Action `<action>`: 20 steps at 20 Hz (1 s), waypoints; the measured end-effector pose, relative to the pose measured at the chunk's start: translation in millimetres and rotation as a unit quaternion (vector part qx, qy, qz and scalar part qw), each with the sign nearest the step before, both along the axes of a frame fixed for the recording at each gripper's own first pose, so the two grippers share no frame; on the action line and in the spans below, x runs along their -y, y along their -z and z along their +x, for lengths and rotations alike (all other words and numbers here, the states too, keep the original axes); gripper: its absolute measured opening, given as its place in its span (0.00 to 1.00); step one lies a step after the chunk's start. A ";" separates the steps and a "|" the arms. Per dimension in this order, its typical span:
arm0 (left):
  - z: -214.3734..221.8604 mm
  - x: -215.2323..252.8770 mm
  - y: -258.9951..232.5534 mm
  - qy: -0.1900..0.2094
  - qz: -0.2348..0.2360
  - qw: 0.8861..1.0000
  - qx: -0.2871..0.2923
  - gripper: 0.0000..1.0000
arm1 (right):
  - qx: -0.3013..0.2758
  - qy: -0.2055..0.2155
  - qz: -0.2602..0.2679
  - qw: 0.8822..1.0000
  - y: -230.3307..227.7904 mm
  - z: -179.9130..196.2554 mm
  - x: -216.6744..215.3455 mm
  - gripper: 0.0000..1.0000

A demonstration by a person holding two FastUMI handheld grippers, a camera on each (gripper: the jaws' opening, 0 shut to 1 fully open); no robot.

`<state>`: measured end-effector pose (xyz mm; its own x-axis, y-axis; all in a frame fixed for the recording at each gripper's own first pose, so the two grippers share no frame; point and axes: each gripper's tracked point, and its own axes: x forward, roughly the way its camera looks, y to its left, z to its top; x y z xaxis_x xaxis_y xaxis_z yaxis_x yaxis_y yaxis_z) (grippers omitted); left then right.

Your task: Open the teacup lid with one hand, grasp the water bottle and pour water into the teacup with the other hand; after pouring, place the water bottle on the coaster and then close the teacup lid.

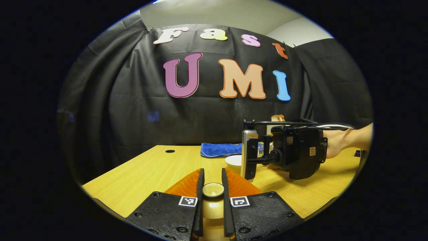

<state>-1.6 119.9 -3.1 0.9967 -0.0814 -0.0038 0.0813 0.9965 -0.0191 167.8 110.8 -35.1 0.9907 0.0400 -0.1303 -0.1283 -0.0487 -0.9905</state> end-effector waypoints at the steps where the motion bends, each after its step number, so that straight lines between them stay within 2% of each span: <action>1: -0.3 0.8 0.4 0.000 0.000 1.000 0.000 0.21 | 0.004 -0.001 -0.008 1.000 -1.7 0.7 0.8 0.70; 10: 0.0 0.1 0.4 -0.002 0.000 1.000 0.000 0.21 | 0.029 -0.026 -0.085 0.996 -18.0 8.2 -11.3 0.70; 20: -1.1 -0.3 0.8 -0.003 -0.001 1.000 -0.001 0.21 | 0.053 -0.045 -0.153 0.986 -36.4 6.4 -24.1 0.70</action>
